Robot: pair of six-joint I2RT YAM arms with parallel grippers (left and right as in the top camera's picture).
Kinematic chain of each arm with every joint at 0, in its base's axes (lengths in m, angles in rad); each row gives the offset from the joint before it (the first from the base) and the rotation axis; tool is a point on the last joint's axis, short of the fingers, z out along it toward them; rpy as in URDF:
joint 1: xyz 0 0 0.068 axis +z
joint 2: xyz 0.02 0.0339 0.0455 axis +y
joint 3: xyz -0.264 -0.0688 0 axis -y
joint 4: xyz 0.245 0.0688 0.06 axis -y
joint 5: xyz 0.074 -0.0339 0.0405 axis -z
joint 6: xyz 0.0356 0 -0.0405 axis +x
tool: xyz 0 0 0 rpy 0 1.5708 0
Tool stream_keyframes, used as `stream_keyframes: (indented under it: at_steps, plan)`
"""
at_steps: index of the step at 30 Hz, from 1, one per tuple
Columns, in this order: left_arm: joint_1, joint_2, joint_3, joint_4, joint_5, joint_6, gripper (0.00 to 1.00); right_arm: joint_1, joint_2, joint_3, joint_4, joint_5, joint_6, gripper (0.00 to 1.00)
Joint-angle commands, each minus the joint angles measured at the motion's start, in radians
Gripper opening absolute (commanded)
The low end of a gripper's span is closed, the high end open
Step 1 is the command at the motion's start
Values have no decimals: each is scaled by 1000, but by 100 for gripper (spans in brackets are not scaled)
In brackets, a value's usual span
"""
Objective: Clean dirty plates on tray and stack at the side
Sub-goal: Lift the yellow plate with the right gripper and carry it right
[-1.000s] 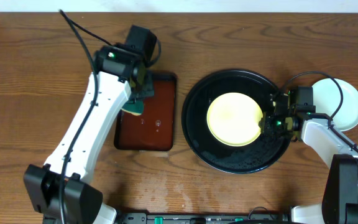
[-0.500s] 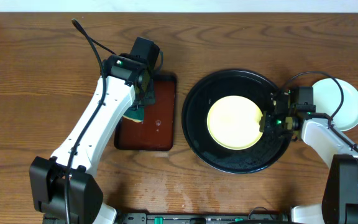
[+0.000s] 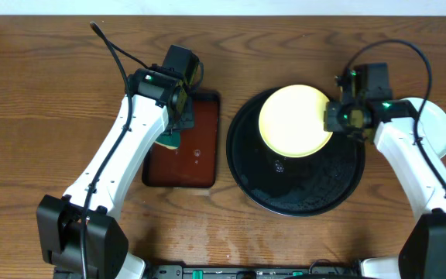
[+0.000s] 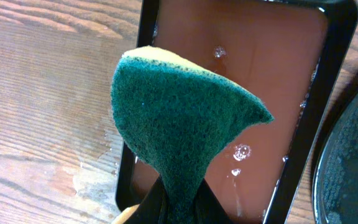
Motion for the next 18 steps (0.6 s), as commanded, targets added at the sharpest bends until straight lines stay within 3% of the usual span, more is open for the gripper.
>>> stream_keyframes:
  at_steps: [1, 18]
  plan:
    - [1, 3, 0, 10, -25, 9, 9, 82, -32, 71, -16, 232, -48, 1]
    - [60, 3, -4, 31, -72, -11, 9, 593, -45, 143, 39, 1149, -239, 1]
